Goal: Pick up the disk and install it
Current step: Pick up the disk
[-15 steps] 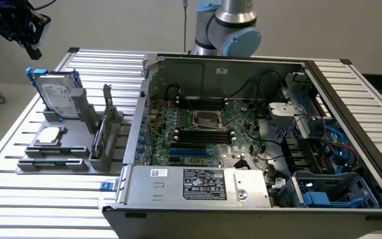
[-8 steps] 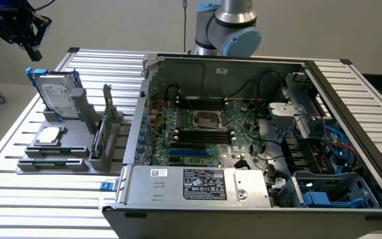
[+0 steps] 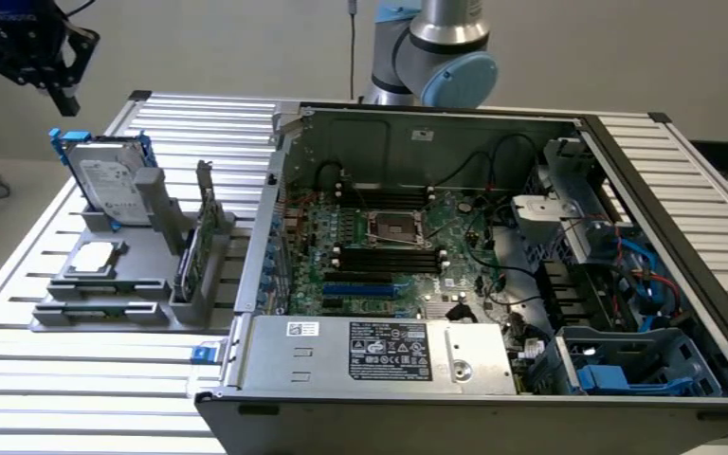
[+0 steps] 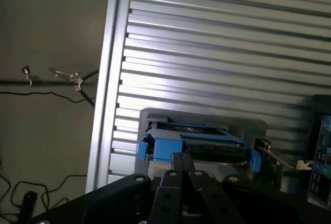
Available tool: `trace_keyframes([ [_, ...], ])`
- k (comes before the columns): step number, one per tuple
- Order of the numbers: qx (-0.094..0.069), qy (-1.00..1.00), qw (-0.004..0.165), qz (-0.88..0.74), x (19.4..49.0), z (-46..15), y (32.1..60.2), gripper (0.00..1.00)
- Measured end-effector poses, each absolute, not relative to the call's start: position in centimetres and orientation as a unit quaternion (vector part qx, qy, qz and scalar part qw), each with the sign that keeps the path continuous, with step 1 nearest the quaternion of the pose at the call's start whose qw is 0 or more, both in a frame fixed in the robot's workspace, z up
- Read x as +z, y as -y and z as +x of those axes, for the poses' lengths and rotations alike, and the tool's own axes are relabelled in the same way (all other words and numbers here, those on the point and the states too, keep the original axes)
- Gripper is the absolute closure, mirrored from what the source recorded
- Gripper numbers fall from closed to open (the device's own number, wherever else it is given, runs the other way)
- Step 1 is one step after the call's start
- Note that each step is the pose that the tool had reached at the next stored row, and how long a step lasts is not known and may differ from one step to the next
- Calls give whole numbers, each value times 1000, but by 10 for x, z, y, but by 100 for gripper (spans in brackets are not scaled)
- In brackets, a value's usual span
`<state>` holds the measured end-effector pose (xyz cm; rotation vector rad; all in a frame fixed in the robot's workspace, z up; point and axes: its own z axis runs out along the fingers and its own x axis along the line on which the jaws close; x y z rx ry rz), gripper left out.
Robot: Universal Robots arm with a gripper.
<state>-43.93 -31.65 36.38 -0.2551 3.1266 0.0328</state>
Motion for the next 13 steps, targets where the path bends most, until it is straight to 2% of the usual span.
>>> trace_keyframes([
  [13,11,-980,1,-199,364,-439,317,89],
])
